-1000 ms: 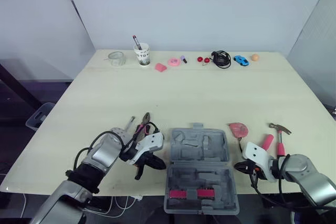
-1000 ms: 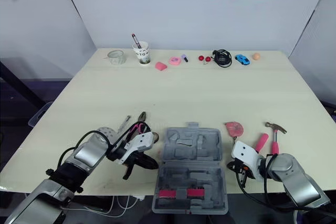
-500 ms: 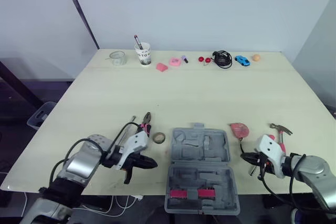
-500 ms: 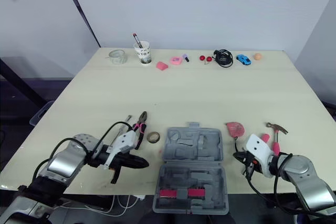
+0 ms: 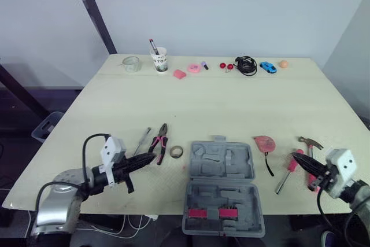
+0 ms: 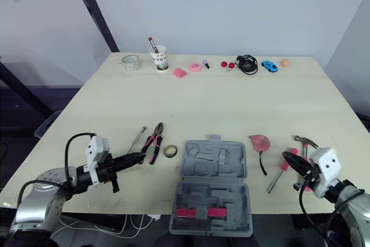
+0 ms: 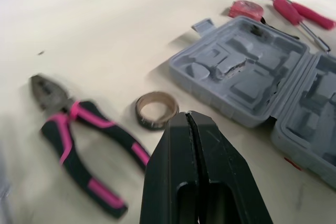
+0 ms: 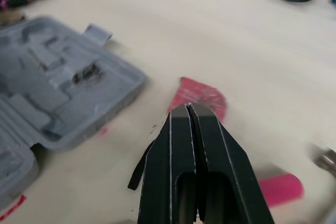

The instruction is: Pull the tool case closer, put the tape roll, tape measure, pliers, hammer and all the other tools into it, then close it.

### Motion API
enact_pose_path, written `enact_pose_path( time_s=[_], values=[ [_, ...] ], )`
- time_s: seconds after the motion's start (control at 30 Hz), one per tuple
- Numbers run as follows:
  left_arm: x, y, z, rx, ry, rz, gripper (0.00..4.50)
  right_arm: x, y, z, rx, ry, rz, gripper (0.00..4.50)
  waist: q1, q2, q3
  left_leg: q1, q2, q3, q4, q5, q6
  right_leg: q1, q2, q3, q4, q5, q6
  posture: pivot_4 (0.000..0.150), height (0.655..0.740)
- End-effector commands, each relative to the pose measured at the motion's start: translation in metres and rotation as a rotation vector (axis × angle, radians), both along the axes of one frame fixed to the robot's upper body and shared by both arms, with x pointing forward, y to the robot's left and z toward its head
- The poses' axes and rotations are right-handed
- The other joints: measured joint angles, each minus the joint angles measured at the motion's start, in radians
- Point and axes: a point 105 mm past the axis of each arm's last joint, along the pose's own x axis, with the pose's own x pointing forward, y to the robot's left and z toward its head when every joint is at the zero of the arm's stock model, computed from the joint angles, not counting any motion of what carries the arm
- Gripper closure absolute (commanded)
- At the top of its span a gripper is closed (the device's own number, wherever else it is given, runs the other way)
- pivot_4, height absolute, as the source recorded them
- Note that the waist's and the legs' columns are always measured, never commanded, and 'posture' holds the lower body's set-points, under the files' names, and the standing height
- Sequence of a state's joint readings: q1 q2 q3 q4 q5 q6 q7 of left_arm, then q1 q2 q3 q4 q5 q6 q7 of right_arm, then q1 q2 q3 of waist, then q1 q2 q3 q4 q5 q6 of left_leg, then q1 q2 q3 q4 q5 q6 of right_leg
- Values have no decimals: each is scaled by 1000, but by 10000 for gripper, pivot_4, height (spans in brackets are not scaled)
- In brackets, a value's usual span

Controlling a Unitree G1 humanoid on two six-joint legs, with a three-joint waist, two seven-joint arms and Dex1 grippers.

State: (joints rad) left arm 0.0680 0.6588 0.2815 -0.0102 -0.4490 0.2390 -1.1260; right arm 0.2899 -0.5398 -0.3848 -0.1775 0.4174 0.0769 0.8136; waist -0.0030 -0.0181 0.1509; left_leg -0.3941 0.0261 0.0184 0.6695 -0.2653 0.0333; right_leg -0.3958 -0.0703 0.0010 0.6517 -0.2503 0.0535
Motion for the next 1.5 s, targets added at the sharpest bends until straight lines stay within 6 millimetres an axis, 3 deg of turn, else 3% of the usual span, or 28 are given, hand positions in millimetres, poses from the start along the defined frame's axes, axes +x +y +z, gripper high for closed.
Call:
enact_pose_path(
  time_s=[0.03, 0.07, 0.1, 0.17, 0.23, 0.3, 0.37, 0.43, 0.7, 0.83, 0.97, 1.2, 1.5],
  values=[
    [-5, 10, 8, -7, -17, 34, 44960, -7, -13, 7, -1, -52, -51, 42530, 0, 0, 0, 0, 0, 0, 0, 0, 0, 0, 0, 0, 0, 0, 0, 1500, 7400],
    [-9, 12, 6, 3, -15, 45, 45000, -12, -18, 6, 5, -49, -72, 39784, 0, 0, 0, 0, 0, 0, 0, 0, 0, 0, 0, 0, -1, 0, 0, 1500, 7400],
    [-12, 14, 6, 11, -15, 52, 39829, -16, -21, 5, 9, -47, -86, 36139, 0, 0, 0, 0, 0, 0, 0, 0, 0, 0, 0, 0, -1, 0, 0, 1500, 7400],
    [-20, 24, 1, 14, 7, 100, 31761, -30, -33, 1, 19, -34, -127, 24742, 0, 0, 0, 0, 0, 0, 0, 0, 0, 0, -1, 0, -1, 0, 0, 1500, 7400],
    [-30, 35, -7, 41, 34, 140, 24240, -47, -47, -8, 4, 2, -168, 17565, 0, 0, -1, 0, 0, 1, 0, 0, 0, 0, -1, 0, -1, 0, 0, 1500, 7400],
    [-37, 40, -9, 50, 52, 156, 13238, -58, -57, -12, 0, 27, -179, 6415, 1, 0, -1, 0, 0, 1, -3, 0, 0, 0, -2, 0, -5, 0, -1, 1500, 7400],
    [-44, 47, -10, 57, 66, 171, 6557, -69, -66, -14, 19, 52, -184, 727, 2, 1, -1, 0, 0, 1, -3, 0, 0, 0, -3, 0, -6, 0, -1, 1500, 7400],
    [-48, 54, -11, 67, 73, 183, 402, -80, -71, -17, 39, 79, -178, 0, 1, 1, -1, 0, 1, 1, -3, 0, 0, 0, -8, 0, -6, 0, -1, 1500, 7400],
    [-54, 58, -10, 71, 88, 197, 402, -90, -82, -20, 52, 106, -170, 0, -1, 2, -1, 0, 2, 0, -4, -1, 0, 0, -10, 2, -8, 0, -1, 1500, 7400],
    [-51, 54, -7, 74, 81, 183, 402, -84, -75, -18, 48, 102, -132, 0, 0, 2, -1, 0, 2, 0, -5, -1, 0, -1, -11, 2, -9, 0, -1, 1500, 7400],
    [-45, 48, 0, 189, 35, 120, 402, -77, -65, -16, 85, 133, -78, 0, 2, 2, -1, 0, 2, 0, -5, -1, -1, -1, -13, 1, -9, 0, -1, 1500, 7400],
    [-34, 31, 15, 281, 16, 32, 402, -51, -42, -1, 58, 57, 32, 0, 5, 4, -1, -1, 2, 1, -7, -2, -3, -2, -21, -9, -9, 1, -3, 1500, 7400],
    [-10, 1, 23, 407, 24, -81, 402, -24, 7, 22, 25, -11, 281, 0, 17, 5, -1, -1, 1, 2, -11, -1, 0, -2, -19, -10, -11, 1, -3, 1500, 7400]
  ],
)
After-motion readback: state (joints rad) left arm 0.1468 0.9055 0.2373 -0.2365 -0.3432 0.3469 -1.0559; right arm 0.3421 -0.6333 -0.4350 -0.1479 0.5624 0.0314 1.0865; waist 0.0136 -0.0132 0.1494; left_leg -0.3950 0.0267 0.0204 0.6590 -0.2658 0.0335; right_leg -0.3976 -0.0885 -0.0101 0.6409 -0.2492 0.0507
